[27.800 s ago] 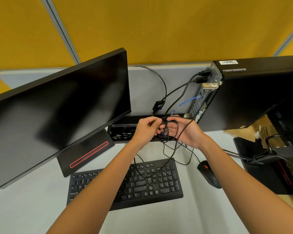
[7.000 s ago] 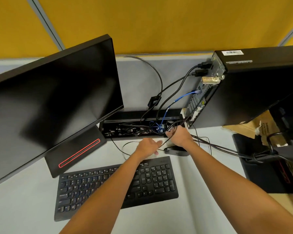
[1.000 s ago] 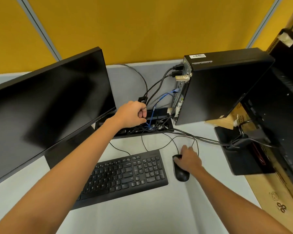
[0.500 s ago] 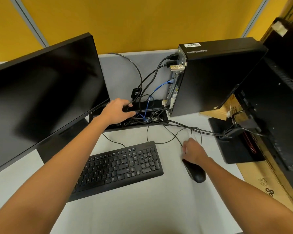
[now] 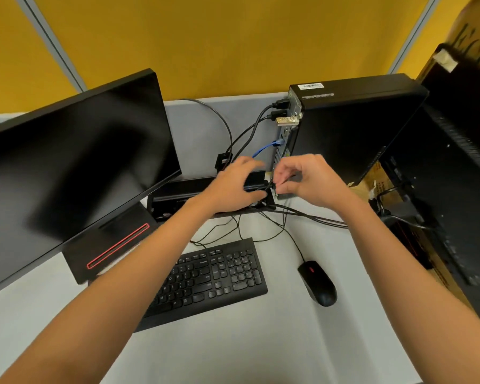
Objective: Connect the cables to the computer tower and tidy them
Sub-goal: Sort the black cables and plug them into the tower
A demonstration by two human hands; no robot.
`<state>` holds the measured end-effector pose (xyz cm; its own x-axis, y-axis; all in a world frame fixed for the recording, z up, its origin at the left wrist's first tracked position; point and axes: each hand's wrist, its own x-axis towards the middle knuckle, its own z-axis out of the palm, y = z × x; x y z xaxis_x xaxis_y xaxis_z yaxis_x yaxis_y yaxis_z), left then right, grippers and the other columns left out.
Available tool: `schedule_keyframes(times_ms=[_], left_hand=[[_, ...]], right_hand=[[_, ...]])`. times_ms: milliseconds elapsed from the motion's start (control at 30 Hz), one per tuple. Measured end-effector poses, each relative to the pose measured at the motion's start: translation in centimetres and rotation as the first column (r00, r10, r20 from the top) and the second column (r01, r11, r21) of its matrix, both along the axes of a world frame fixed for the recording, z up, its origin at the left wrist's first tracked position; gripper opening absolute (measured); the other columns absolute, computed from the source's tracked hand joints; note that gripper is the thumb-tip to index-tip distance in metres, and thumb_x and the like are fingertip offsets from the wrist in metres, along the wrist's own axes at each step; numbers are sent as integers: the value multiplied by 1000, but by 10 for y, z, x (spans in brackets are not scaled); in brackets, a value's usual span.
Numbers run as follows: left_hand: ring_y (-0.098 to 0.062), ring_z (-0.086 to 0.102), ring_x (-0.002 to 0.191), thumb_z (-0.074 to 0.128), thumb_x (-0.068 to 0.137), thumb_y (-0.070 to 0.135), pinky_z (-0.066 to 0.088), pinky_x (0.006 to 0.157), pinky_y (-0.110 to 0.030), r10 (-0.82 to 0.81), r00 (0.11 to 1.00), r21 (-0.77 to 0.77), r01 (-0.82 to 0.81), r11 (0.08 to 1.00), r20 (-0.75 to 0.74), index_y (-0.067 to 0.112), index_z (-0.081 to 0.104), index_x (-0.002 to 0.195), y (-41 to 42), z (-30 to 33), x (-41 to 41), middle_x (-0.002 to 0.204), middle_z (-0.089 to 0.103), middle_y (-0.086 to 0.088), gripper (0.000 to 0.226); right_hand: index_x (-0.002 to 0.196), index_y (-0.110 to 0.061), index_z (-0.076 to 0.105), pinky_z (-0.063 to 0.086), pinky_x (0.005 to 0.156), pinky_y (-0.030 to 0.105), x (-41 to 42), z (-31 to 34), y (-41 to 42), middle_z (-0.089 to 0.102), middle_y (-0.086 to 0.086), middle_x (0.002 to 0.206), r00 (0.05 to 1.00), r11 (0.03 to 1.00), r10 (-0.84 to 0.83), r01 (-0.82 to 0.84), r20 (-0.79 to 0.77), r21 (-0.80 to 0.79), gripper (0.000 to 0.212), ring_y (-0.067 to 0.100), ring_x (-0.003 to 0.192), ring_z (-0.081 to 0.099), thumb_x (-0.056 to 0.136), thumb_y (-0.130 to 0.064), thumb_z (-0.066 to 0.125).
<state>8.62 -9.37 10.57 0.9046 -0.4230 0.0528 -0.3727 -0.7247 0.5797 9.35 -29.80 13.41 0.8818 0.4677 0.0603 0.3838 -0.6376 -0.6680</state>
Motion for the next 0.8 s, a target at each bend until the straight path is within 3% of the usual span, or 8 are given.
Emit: schedule_keyframes(times_ms=[167,233,333,433,533,633,667,800], left_hand=[[-16,63,85,66,88,16,54,83,-37,-140,960,-401,33,915,-242,7,60,95,-36,16,4,87,64,-10,13],[-5,51,63,56,95,21,47,62,-24,-73,963,-385,-34,922,-261,4,56,91,-40,18,5,70,53,-5,18],[-6,37,61,34,103,36,33,60,-23,87,968,-353,-169,920,-236,14,43,86,-45,25,2,71,39,6,29],[-7,33,64,27,103,39,31,60,-24,188,969,-409,-239,881,-160,17,37,84,-41,46,3,74,35,6,31],[-8,33,68,30,102,44,32,61,-22,251,960,-517,-277,810,-121,15,37,88,-26,76,13,79,34,3,33],[-5,30,61,39,100,41,32,57,-14,324,945,-587,-281,759,-33,17,34,84,-4,105,22,74,30,6,30],[-3,28,59,42,100,39,31,55,-12,352,936,-599,-284,749,-3,19,32,81,5,111,26,72,29,7,29],[-7,31,64,57,91,36,31,60,-20,443,889,-544,-316,777,116,21,31,82,46,114,42,75,34,6,31]], right_hand=[[88,-18,69,48,90,28,2,15,-2,70,-5,83,998,970,42,-29,-49,242,14,7,87,66,78,-14,78],[96,-13,67,51,87,26,1,6,-4,70,-1,89,996,916,-79,88,-40,391,16,7,88,66,82,-11,74],[110,-14,60,51,78,21,-1,-21,-3,65,1,103,952,802,-235,303,-194,514,27,6,91,63,85,-14,70],[125,-20,53,47,79,18,-8,-65,-1,55,1,124,890,920,-188,308,-415,243,40,13,106,58,89,-24,67],[140,-19,42,41,100,30,-21,-121,2,42,5,144,842,983,-183,157,-507,-94,57,23,128,46,89,-21,68],[119,-28,58,36,105,39,-30,-165,5,49,2,136,858,936,-171,-12,-485,-352,26,25,127,45,93,-24,58],[103,-30,62,38,101,38,-33,-173,5,54,1,126,857,919,-164,-47,-489,-392,13,24,121,49,95,-23,54],[73,-22,53,44,82,21,-32,-179,-4,62,-4,87,793,982,-123,9,-597,-190,29,24,100,58,91,-1,46]])
